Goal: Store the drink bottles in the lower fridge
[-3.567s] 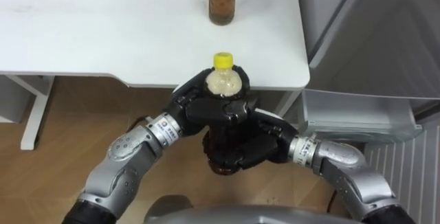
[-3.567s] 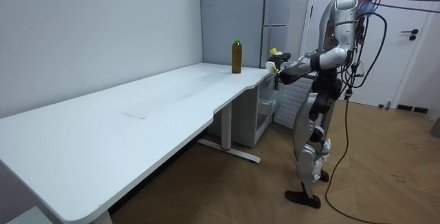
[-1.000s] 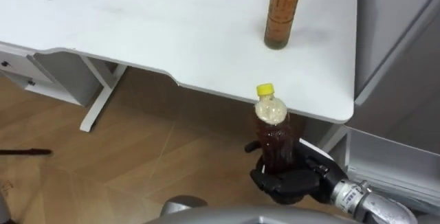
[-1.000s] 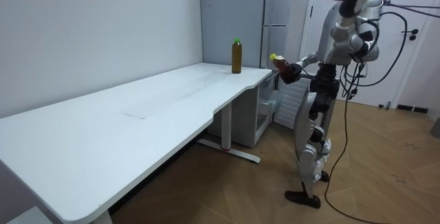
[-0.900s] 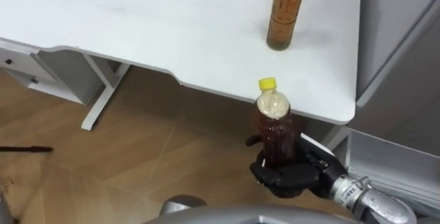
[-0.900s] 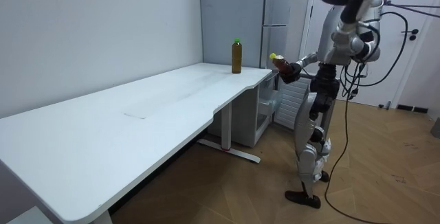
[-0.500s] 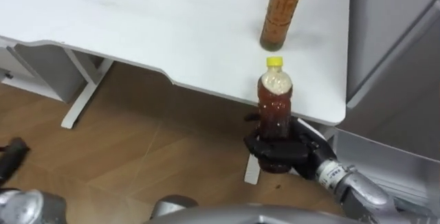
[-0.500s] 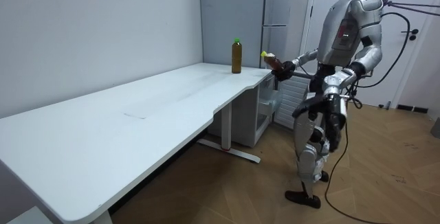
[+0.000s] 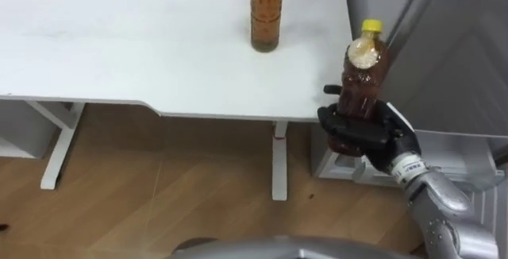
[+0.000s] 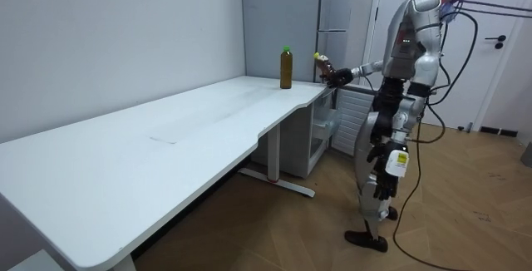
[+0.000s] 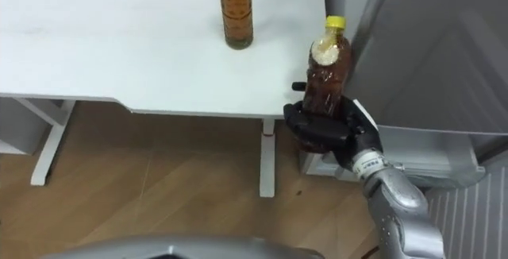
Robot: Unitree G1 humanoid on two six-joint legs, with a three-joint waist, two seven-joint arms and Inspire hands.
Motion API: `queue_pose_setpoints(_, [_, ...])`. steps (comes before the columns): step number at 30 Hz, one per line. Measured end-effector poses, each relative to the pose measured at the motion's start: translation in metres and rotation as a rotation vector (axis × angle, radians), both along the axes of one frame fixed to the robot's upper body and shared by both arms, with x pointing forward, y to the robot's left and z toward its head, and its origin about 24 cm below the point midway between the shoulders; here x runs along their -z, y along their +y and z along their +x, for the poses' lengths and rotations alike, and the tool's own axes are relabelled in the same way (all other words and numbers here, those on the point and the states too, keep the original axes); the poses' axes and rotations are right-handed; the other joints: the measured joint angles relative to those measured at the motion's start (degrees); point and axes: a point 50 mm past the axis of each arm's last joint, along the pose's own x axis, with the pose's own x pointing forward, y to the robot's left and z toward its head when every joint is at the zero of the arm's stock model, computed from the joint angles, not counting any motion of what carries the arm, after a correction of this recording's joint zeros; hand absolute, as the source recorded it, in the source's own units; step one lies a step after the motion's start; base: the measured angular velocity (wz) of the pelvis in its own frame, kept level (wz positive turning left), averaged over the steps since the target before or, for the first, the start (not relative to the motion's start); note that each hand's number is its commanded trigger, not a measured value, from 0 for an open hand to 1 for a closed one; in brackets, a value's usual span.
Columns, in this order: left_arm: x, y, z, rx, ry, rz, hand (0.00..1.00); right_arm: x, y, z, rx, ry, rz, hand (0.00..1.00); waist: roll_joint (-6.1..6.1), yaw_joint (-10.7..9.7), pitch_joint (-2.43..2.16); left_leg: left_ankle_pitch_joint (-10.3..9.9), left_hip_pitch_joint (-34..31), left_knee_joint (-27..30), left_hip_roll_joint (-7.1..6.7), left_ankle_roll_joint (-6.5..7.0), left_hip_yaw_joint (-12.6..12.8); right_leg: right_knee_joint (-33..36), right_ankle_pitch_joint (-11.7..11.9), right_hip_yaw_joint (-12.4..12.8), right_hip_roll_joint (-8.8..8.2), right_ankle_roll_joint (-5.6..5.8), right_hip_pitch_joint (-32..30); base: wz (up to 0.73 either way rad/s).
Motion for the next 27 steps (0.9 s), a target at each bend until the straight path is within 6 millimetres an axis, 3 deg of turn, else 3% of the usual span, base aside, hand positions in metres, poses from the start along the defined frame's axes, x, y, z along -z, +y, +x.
queue_pose_setpoints(3, [0.002,-0.004,0.014,0.060,-0.052,-0.064,0.00,-0.002,0.001,0.003,0.015,-0.005,-0.011,1.00,0.28,0.0,0.06,-0.1,-0.3,-0.1,0.09,0.15,0.8,0.4,0.0,1.1,-0.05,0.02,-0.4,-0.11])
queue_pose_setpoints(9, [0.004,-0.011,0.016,0.090,-0.084,-0.169,0.00,-0.002,0.005,0.004,0.035,-0.001,-0.025,1.00,0.46,-0.2,0.00,-0.2,-0.2,0.1,0.14,0.34,1.9,1.0,0.1,2.1,-0.21,0.18,-1.3,-0.09])
queue_pose_setpoints(19, [0.005,-0.015,0.014,0.140,-0.080,-0.227,0.00,-0.001,0.012,0.007,0.064,0.013,-0.023,1.00,0.45,-1.2,-0.07,-0.3,-0.5,0.2,0.12,0.41,1.8,1.1,0.1,1.9,-0.27,0.21,-1.2,0.00])
queue_pose_setpoints(23, [0.005,-0.015,0.014,0.162,-0.071,-0.225,0.00,0.001,0.013,0.006,0.107,0.032,0.042,1.00,0.14,-1.2,0.12,-0.3,-0.4,1.1,-0.02,0.53,1.1,2.2,0.1,1.3,-0.55,0.24,-1.1,0.11])
queue_pose_setpoints(27, [0.005,-0.014,0.013,0.172,-0.065,-0.224,0.00,0.004,0.011,0.014,0.160,0.052,0.121,1.00,-0.18,-1.5,0.21,-0.9,-2.3,3.0,-0.54,1.46,0.5,4.1,-0.2,0.8,-1.34,0.67,-2.2,0.11])
